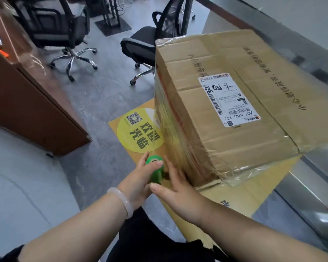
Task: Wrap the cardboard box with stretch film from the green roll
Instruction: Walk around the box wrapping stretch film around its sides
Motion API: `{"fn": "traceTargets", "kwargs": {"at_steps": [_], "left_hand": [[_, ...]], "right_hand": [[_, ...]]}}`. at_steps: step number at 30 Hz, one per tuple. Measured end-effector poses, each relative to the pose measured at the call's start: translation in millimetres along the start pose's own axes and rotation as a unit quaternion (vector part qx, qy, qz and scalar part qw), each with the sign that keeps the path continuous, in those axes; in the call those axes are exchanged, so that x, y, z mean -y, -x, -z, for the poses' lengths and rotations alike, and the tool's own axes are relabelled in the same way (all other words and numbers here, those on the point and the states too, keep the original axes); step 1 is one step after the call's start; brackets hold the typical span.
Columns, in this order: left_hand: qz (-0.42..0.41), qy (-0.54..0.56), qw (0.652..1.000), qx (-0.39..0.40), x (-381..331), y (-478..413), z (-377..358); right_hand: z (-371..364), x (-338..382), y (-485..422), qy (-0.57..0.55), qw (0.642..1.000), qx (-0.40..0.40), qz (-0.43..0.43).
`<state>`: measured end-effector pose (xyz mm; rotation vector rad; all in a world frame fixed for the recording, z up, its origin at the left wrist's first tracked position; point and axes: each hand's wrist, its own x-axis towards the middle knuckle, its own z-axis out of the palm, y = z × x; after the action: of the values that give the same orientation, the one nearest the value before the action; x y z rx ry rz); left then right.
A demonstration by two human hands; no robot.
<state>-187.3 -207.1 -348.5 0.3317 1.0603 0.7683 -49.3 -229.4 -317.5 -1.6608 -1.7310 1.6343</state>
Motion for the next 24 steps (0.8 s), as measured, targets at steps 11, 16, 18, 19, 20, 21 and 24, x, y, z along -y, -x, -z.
{"fn": "traceTargets", "kwargs": {"at_steps": [11, 16, 18, 19, 20, 21, 24], "left_hand": [[-0.018, 0.023, 0.999, -0.037, 66.6, 26.0, -3.0], [-0.016, 0.025, 0.998, -0.063, 90.6, 31.5, -18.4], [-0.007, 0.025, 0.997, -0.073, 101.4, 34.3, -25.3], [-0.005, 0.029, 0.996, -0.079, 105.8, 36.3, -29.8], [-0.004, 0.032, 0.996, -0.085, 109.7, 37.5, -34.4], [-0.002, 0.031, 0.995, -0.090, 113.5, 37.8, -39.0], [-0.001, 0.021, 0.996, -0.091, 124.0, 35.1, -52.3]], "right_hand": [[8.3, -28.8, 53.3, -0.014, 0.998, 0.032, 0.047], [14.5, -48.4, 72.1, -0.018, 0.998, 0.030, 0.055], [17.4, -58.6, 80.2, -0.023, 0.998, 0.044, 0.024], [18.5, -63.3, 83.2, -0.019, 0.998, 0.051, 0.015], [20.2, -67.2, 85.8, -0.017, 0.999, 0.051, 0.010], [22.5, -70.5, 87.6, -0.013, 0.999, 0.044, 0.007], [28.3, -74.8, 92.8, 0.013, 0.999, 0.036, -0.006]]}}
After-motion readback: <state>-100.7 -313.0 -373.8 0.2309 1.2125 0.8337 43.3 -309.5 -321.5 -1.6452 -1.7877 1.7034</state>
